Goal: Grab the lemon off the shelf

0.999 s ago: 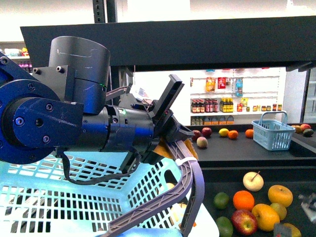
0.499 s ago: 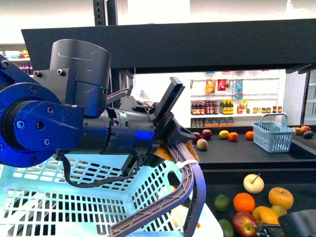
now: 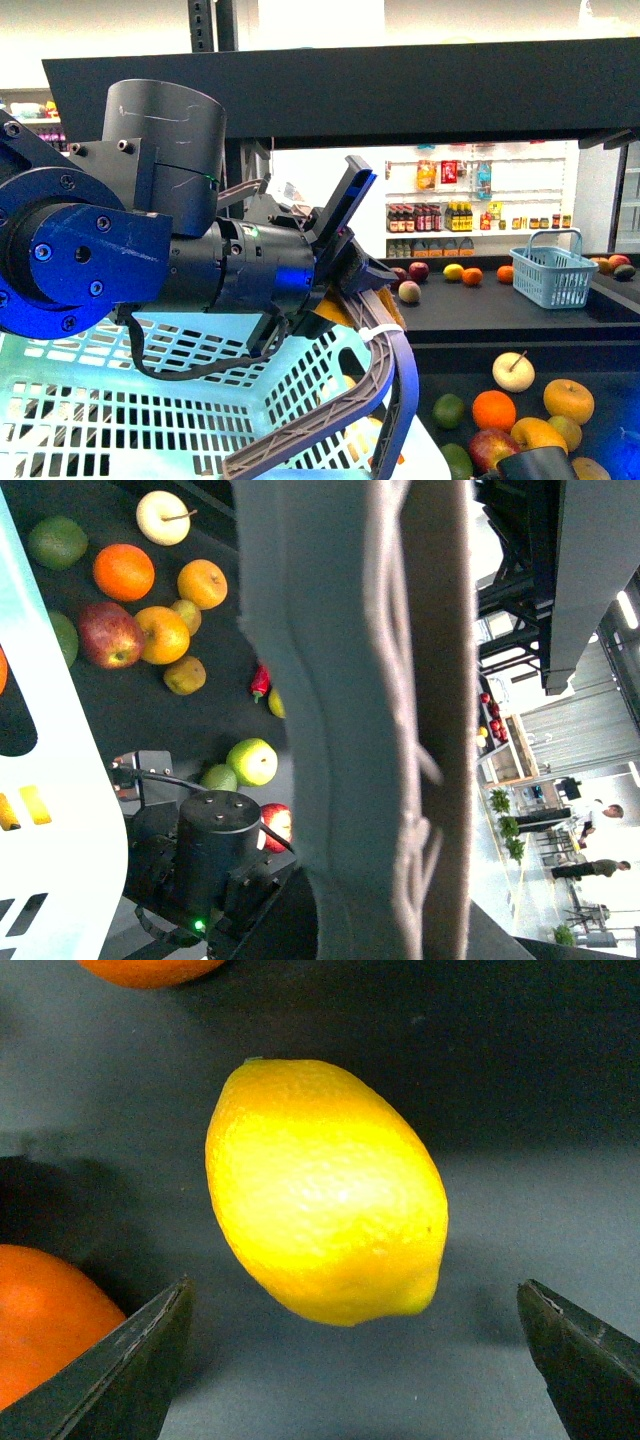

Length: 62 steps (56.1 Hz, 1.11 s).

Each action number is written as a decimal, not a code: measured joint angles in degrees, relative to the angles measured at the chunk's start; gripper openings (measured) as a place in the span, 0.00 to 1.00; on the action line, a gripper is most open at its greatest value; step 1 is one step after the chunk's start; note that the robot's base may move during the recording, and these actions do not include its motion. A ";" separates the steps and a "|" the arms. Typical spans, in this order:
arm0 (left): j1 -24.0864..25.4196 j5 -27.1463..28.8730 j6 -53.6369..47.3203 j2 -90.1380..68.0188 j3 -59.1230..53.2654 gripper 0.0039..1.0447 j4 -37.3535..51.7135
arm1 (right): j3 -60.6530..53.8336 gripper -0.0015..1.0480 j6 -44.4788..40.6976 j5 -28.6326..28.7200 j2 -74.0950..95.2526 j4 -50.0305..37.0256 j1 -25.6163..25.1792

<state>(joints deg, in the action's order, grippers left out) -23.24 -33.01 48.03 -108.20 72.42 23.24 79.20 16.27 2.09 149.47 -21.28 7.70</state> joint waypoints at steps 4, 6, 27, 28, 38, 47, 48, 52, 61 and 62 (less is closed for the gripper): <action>-0.02 0.00 0.02 0.00 0.00 0.07 0.00 | 1.55 0.93 -1.33 -0.37 0.98 0.11 0.24; -0.02 0.00 0.00 0.00 0.00 0.07 0.00 | 2.40 0.93 -2.01 -0.44 1.46 0.39 0.35; -0.02 0.07 0.00 0.00 0.00 0.07 0.00 | 10.78 0.93 -5.68 0.31 6.14 2.82 0.26; -0.02 0.07 0.00 0.00 0.00 0.07 0.00 | 10.97 0.93 -5.73 0.33 6.25 2.97 0.26; -0.02 0.02 0.00 0.00 0.00 0.07 0.00 | 12.72 0.81 -5.92 0.92 7.61 3.52 0.35; -0.02 0.07 0.02 0.00 0.00 0.07 0.00 | 12.96 0.68 -6.01 1.33 8.00 2.60 0.35; -0.02 0.09 0.02 0.00 0.00 0.07 0.00 | 12.96 0.68 -6.01 1.38 8.00 2.58 0.35; -0.02 0.04 0.00 0.00 -0.02 0.07 0.00 | 12.83 0.68 -6.01 1.51 8.00 2.51 0.35; -0.02 0.04 0.02 -0.02 0.00 0.07 0.00 | 10.25 0.68 -6.08 1.57 6.67 1.68 -0.48; -0.02 0.04 0.02 -0.02 0.00 0.07 0.00 | 9.35 0.68 -6.27 1.53 6.23 1.36 -0.72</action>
<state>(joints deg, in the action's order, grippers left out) -23.27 -32.97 48.05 -108.22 72.42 23.24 88.55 10.00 3.62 155.70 -19.92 6.98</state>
